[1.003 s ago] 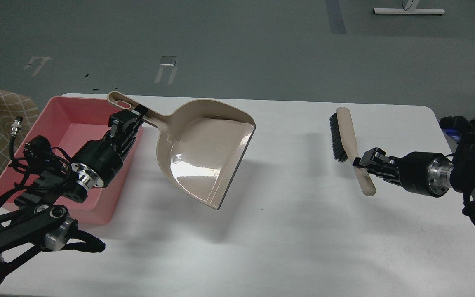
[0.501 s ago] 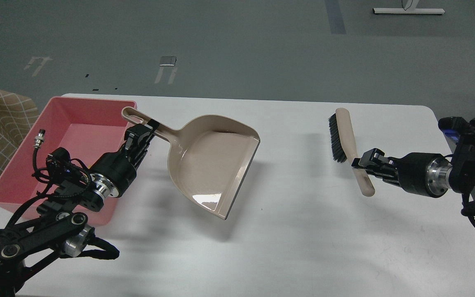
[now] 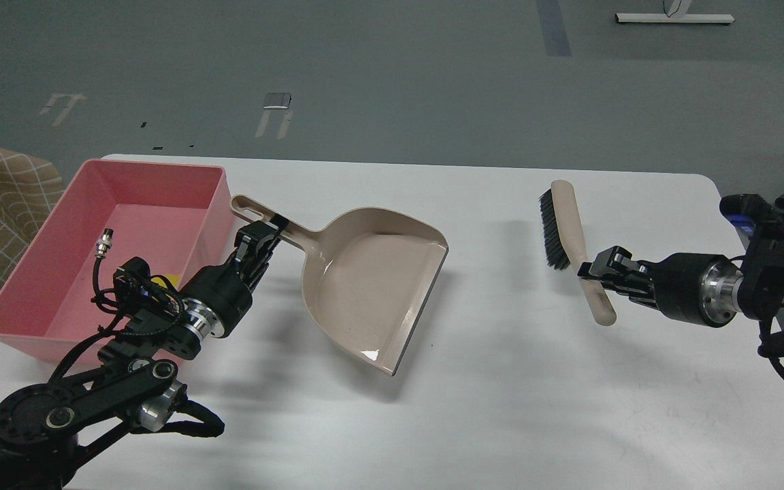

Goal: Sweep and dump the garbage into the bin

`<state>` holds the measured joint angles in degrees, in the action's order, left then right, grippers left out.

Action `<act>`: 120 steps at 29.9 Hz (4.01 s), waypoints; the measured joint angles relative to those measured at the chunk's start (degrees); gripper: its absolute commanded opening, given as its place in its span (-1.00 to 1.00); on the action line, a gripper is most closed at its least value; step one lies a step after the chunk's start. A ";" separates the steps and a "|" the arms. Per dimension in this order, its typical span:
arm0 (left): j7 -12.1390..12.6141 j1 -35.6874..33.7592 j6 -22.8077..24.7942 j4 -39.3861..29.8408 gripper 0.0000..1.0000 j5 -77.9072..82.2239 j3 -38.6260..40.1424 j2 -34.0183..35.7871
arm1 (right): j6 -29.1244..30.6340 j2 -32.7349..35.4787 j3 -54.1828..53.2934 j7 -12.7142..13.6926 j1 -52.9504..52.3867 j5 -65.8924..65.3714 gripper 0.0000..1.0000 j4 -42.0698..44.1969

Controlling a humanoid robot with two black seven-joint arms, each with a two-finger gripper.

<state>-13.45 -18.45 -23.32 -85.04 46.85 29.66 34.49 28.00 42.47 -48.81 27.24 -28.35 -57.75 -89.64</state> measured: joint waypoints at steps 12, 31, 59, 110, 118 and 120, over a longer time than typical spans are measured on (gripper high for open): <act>0.00 -0.34 -0.46 3.15 -1.00 0.00 -3.47 -2.52 | 0.00 0.13 1.38 0.18 0.12 -0.34 -1.00 0.01; 0.00 -0.04 -0.91 6.52 -1.00 0.00 -3.69 -4.72 | 0.00 -0.04 3.72 0.28 -0.10 -0.58 -1.00 2.42; -0.11 0.43 -0.85 7.70 -0.59 0.00 -3.81 -6.31 | 0.00 -1.07 3.78 0.31 -0.30 -0.52 -1.00 3.74; -0.07 0.25 -3.88 5.21 0.95 -0.09 -3.56 -6.41 | 0.00 -0.66 3.13 0.36 -0.92 -0.12 0.66 3.33; -0.08 0.53 -4.66 3.88 0.95 -0.13 -3.55 -6.23 | 0.00 -0.38 1.59 0.33 -1.57 -0.08 0.93 3.11; -0.08 0.58 -4.67 3.64 0.95 -0.13 -3.59 -6.07 | 0.00 -0.36 1.12 0.30 -1.95 -0.03 0.93 3.01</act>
<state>-13.52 -17.87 -27.99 -81.40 46.71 26.07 28.42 28.00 42.11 -47.69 27.54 -30.30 -57.78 -86.63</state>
